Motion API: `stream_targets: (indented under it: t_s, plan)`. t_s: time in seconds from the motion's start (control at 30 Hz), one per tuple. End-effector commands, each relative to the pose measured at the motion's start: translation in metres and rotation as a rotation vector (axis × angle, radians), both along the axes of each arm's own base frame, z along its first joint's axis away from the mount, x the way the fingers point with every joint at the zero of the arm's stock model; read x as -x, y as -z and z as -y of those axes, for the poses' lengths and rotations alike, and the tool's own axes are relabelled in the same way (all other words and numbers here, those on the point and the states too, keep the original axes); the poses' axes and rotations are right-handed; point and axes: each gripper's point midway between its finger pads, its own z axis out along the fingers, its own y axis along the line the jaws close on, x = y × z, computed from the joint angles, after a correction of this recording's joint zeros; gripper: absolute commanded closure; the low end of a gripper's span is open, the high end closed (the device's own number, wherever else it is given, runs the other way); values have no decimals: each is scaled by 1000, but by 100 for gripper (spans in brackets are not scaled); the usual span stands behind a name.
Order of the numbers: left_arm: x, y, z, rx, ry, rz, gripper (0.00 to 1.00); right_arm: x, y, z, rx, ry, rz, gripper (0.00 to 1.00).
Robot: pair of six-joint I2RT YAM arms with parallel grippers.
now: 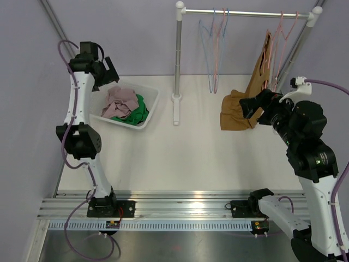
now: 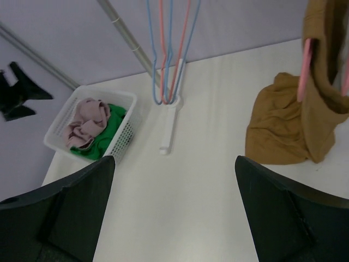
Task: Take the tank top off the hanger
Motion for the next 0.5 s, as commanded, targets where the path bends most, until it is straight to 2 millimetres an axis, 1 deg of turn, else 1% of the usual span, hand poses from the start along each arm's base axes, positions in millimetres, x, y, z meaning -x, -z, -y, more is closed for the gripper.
stream_targets:
  t_s: [0.0, 0.03, 0.07, 0.1, 0.13, 0.17, 0.2, 0.23, 0.27, 0.3, 0.33, 0.37, 0.4, 0.43, 0.47]
  plan:
    - [23, -88, 7, 54, 68, 192, 7, -20, 0, 36, 129, 193, -51, 0]
    - [30, -98, 8, 55, 72, 209, 1, -22, 3, 39, 154, 208, -75, 1]
    - [46, -115, 8, 43, 82, 237, 1, -24, -12, 47, 185, 244, -53, 1]
    - [56, -125, 14, 54, 111, 263, 1, -35, -3, 51, 222, 270, -104, 2]
    - [66, -129, 17, 56, 129, 274, 1, -41, -5, 56, 245, 298, -111, 3]
    - [78, -115, 20, 58, 139, 236, 1, -44, -17, 66, 267, 356, -95, 5]
    - [99, -140, 24, 44, 156, 321, 1, -58, -11, 67, 294, 374, -128, 7]
    - [110, -142, 29, 34, 171, 339, 1, -63, -12, 69, 309, 386, -136, 8]
    - [125, -147, 32, 26, 176, 361, 1, -67, -20, 72, 323, 401, -119, 9]
    - [149, -138, 40, 21, 201, 373, 1, -80, -21, 70, 329, 408, -114, 11]
    - [163, -138, 43, 20, 197, 395, 1, -84, -23, 70, 331, 417, -107, 13]
    - [170, -134, 45, 17, 195, 427, 1, -94, -28, 73, 341, 441, -103, 18]
    - [181, -99, 56, 33, 230, 374, 1, -100, -31, 73, 345, 447, -97, 21]
    - [205, -107, 68, 43, 264, 451, 1, -103, -45, 74, 346, 455, -69, 23]
    - [212, -99, 74, 46, 286, 463, 1, -109, -48, 77, 354, 468, -67, 26]
